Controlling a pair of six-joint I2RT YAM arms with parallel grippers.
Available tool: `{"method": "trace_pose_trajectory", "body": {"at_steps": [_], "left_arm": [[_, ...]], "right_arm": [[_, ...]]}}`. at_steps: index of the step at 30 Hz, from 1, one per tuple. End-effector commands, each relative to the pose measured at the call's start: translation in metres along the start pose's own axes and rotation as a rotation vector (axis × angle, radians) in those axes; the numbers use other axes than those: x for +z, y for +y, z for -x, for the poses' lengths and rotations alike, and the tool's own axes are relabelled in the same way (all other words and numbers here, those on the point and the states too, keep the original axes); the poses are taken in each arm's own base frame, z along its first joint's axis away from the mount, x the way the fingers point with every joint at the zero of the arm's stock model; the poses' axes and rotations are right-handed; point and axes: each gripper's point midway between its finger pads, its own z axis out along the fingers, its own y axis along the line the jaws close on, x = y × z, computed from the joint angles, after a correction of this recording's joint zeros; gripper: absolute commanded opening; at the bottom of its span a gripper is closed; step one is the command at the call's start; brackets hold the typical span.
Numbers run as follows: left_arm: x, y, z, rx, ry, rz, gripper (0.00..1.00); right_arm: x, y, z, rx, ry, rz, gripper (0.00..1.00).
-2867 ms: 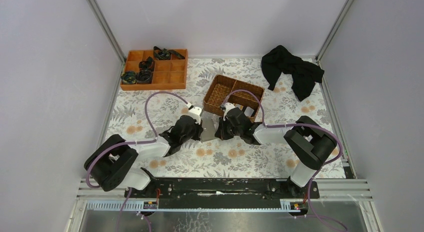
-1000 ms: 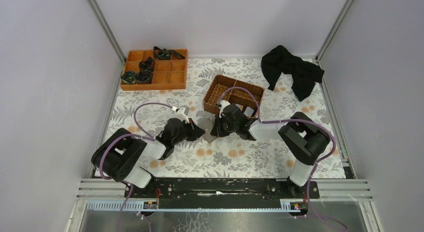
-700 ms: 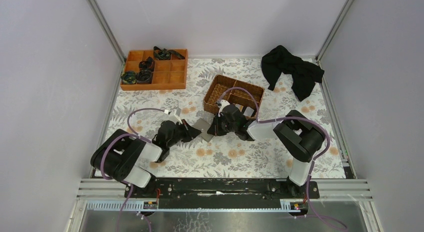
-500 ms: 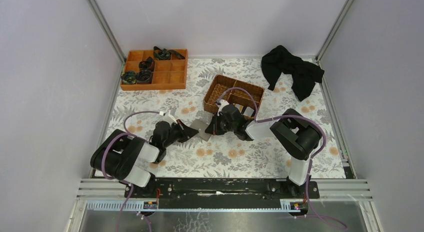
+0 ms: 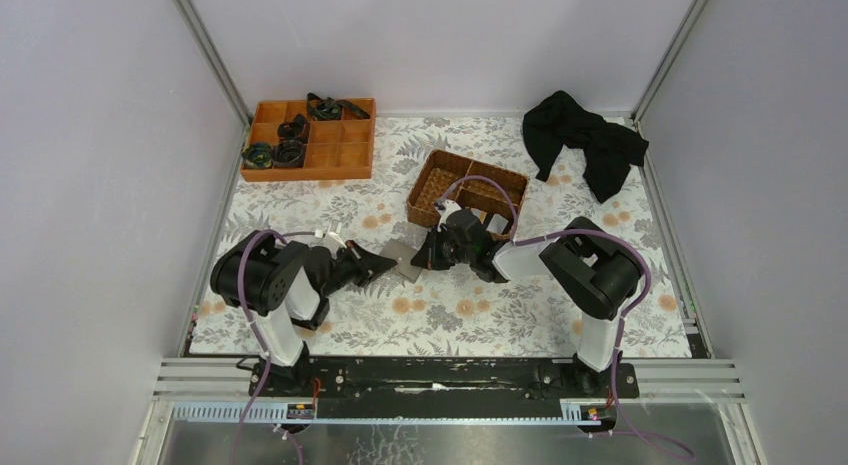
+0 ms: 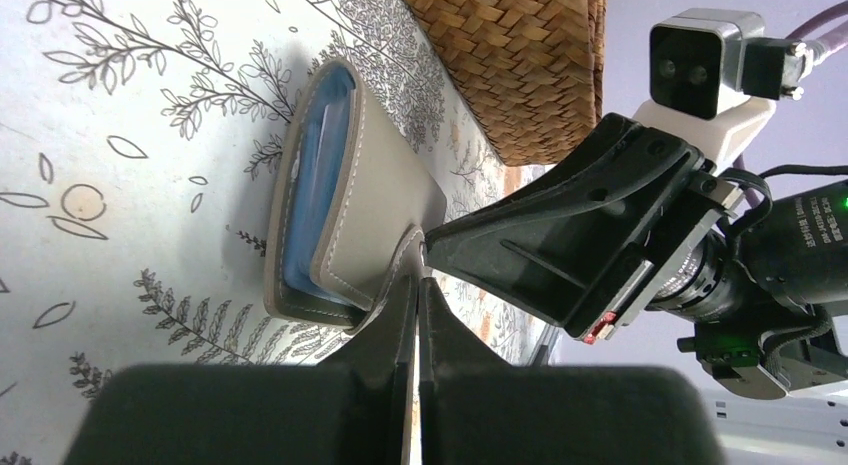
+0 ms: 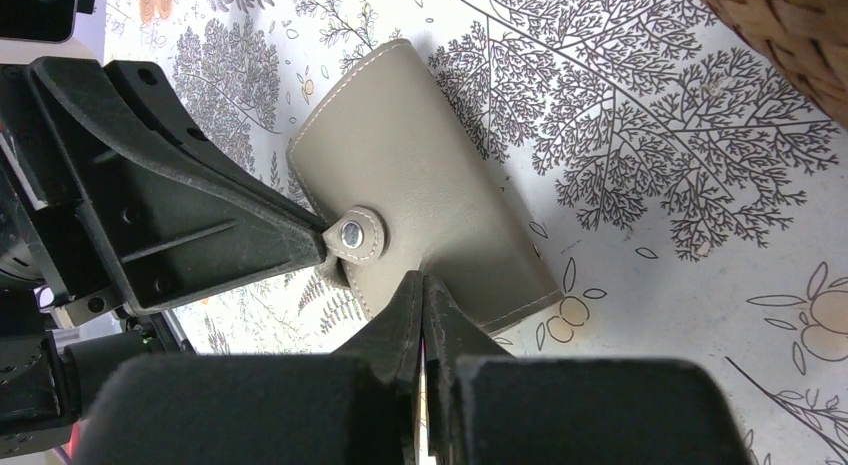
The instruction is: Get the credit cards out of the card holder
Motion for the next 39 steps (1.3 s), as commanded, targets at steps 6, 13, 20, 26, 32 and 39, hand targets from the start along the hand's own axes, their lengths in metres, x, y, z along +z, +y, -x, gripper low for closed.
{"method": "trace_pose_trajectory", "body": {"at_steps": [6, 13, 20, 26, 32, 39], "left_arm": [[-0.004, -0.054, 0.025, 0.191, -0.079, -0.187, 0.00], [0.001, -0.018, 0.029, 0.405, -0.088, 0.126, 0.44], [0.004, 0.001, 0.031, 0.678, -0.058, 0.343, 0.86], [0.009, 0.015, 0.016, 0.801, 0.026, 0.412, 0.76], [0.009, 0.016, 0.009, 0.892, 0.032, 0.465, 0.73], [0.015, 0.018, -0.004, 0.941, 0.080, 0.482, 0.70]], "right_arm": [[-0.036, -0.115, -0.091, 0.011, 0.284, -0.421, 0.00], [-0.036, -0.110, -0.082, -0.019, 0.280, -0.411, 0.00], [-0.036, -0.107, -0.080, -0.028, 0.276, -0.401, 0.00], [-0.034, -0.106, -0.082, -0.032, 0.283, -0.386, 0.00], [-0.034, -0.106, -0.084, -0.025, 0.286, -0.379, 0.00], [-0.034, -0.105, -0.084, -0.020, 0.280, -0.376, 0.00]]}}
